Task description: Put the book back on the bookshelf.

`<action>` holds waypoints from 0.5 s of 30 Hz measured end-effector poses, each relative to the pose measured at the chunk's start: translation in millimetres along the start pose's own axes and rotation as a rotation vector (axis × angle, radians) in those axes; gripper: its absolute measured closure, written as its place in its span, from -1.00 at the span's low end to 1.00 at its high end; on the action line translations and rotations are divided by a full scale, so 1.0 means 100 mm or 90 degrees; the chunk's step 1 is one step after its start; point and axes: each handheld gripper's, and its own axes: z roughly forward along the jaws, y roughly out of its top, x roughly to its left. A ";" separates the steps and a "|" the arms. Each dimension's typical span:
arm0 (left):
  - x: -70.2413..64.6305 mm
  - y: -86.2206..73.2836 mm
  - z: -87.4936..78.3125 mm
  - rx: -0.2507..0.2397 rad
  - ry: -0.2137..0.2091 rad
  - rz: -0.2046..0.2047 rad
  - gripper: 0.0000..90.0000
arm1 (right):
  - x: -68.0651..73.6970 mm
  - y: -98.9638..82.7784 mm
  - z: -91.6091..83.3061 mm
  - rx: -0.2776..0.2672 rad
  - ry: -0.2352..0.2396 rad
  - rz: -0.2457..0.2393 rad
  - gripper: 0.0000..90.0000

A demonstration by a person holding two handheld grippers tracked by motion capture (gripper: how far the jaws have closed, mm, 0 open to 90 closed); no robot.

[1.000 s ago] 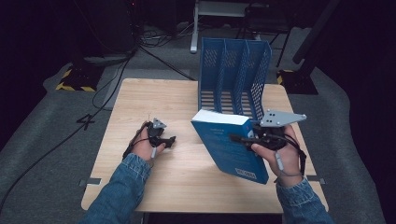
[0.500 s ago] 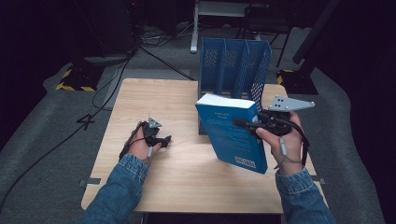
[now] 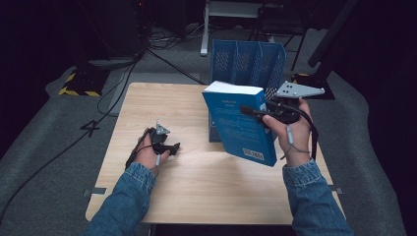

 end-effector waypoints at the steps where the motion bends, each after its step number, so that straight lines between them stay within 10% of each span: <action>1: 0.00 0.00 0.00 0.000 0.000 0.000 -0.44 | 0.00 0.00 0.00 0.000 0.000 0.000 0.37; 15: 0.01 0.03 0.02 0.000 0.005 -0.004 -0.45 | -0.26 0.34 0.20 -0.012 0.005 0.043 0.37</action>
